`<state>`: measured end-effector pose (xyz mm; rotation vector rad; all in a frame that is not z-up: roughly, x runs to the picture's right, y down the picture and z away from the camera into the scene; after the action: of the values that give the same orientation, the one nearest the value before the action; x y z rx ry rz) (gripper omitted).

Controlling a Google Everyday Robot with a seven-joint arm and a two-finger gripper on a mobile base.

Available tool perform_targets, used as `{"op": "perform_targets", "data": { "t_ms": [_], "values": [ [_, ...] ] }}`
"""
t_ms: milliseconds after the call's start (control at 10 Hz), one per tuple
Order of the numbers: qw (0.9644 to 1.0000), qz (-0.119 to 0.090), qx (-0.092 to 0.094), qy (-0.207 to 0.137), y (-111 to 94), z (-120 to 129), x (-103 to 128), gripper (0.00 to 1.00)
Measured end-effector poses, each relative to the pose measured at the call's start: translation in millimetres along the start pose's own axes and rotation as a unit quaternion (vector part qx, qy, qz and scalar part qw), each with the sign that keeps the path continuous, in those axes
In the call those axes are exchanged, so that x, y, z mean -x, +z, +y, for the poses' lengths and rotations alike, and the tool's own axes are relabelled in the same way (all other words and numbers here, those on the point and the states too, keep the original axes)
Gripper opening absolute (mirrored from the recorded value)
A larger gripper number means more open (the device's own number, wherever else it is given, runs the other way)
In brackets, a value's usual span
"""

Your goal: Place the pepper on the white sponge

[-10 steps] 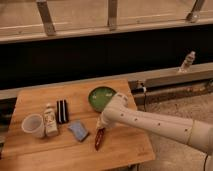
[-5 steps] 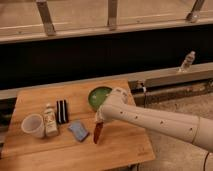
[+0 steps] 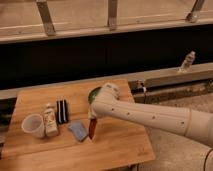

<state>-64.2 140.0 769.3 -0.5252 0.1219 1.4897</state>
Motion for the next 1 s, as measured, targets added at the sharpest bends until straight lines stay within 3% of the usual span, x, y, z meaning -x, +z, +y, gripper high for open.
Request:
{"op": "perform_targets", "data": {
  "t_ms": [300, 1000],
  "values": [
    [0.9993, 0.004, -0.003, -0.038, 2.1, 25.1, 7.6, 0.17],
    [0.9956, 0.022, -0.003, -0.091, 11.7, 67.0, 6.8, 0.17]
  ]
}}
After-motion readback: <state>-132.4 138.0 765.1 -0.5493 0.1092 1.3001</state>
